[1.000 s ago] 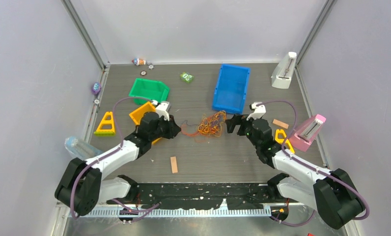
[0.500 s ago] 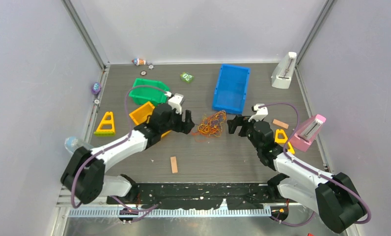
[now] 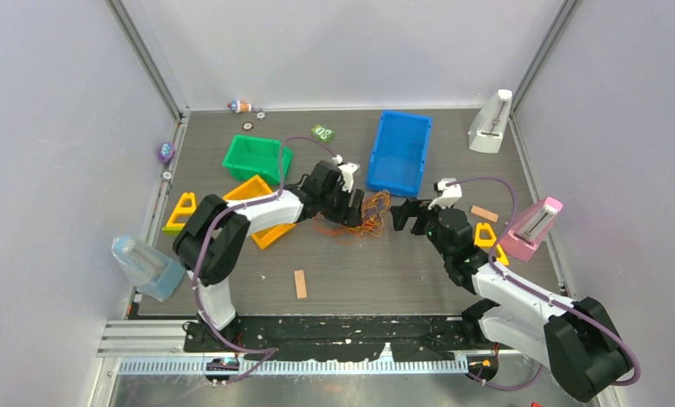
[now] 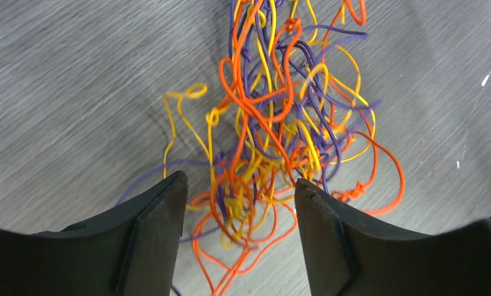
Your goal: Untangle the cables
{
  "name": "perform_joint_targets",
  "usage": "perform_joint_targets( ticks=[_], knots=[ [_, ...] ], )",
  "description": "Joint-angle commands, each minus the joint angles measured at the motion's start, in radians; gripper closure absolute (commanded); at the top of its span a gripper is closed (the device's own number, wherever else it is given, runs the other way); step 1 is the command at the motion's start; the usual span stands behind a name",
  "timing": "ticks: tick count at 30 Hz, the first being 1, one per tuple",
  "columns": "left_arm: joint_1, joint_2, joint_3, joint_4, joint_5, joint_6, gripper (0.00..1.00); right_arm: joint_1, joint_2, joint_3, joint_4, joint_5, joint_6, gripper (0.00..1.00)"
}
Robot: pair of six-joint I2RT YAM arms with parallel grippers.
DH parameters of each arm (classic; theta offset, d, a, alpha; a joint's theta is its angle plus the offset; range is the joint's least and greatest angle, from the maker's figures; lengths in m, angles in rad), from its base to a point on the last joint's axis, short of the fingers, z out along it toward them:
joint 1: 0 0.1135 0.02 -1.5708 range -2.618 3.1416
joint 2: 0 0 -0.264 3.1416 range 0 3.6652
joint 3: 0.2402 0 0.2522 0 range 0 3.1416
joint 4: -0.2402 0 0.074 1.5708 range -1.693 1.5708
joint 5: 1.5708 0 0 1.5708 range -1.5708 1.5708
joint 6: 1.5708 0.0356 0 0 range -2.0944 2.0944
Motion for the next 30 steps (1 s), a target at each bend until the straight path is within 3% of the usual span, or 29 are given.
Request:
perform_joint_targets(
  ticks=[1,2,3,5,9,16,25,27,29,30],
  knots=[
    [-0.006,0.081,0.105,-0.073,0.067,0.000,0.42,-0.003,0.030,0.015,0.053,-0.032,-0.011,0.03],
    [-0.006,0.093,0.109,-0.079,0.070,-0.005,0.49,-0.004,0.042,0.019,0.056,-0.059,-0.013,0.02],
    [-0.005,0.096,0.104,-0.077,0.074,-0.011,0.66,-0.004,0.075,0.031,0.056,-0.075,-0.012,0.01],
    [0.000,0.073,0.074,-0.045,0.076,-0.025,0.86,-0.003,0.137,0.063,0.044,-0.118,-0.005,0.00],
    [0.014,0.000,-0.028,0.106,0.107,-0.062,1.00,-0.003,0.247,0.106,0.087,-0.292,0.008,0.09],
    [0.017,-0.036,-0.051,0.125,0.124,-0.062,1.00,0.014,0.403,0.176,0.126,-0.441,0.024,0.13],
    [0.017,-0.090,-0.104,0.201,0.155,-0.070,1.00,0.032,0.525,0.273,0.039,-0.415,0.038,0.20],
    [0.017,-0.100,-0.108,0.201,0.160,-0.071,1.00,0.033,0.538,0.295,0.004,-0.402,0.031,0.28],
    [0.017,-0.115,-0.123,0.215,0.160,-0.076,1.00,0.034,0.535,0.314,-0.031,-0.374,0.020,0.48],
    [0.019,-0.123,-0.130,0.223,0.160,-0.078,1.00,0.035,0.529,0.316,-0.048,-0.350,0.015,0.65]
  ],
)
